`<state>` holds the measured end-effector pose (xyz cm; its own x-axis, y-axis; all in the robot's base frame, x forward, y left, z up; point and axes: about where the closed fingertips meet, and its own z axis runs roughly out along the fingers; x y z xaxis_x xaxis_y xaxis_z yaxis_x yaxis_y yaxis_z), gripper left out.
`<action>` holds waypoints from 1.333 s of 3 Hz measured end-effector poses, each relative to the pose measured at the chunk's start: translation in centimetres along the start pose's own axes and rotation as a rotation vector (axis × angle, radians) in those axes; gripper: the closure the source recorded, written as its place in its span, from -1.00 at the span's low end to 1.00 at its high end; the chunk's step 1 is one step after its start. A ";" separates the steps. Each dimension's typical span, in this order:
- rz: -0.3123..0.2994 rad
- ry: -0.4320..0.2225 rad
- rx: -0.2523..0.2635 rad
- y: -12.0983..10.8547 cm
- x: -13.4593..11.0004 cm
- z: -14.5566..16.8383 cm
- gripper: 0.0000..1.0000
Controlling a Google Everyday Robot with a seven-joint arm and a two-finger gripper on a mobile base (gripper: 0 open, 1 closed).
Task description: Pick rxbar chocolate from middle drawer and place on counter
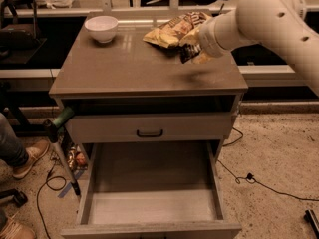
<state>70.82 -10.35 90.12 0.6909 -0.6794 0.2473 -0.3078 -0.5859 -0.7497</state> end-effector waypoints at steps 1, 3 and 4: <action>-0.027 -0.022 -0.038 -0.7 -1.2 2.3 -0.75; -0.033 -0.044 -0.110 -0.2 -1.5 4.4 -1.00; -0.007 0.006 -0.135 0.5 0.1 3.7 -1.00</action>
Offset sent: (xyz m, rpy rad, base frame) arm 0.0224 0.0397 -0.0312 -0.0956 0.0928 0.0424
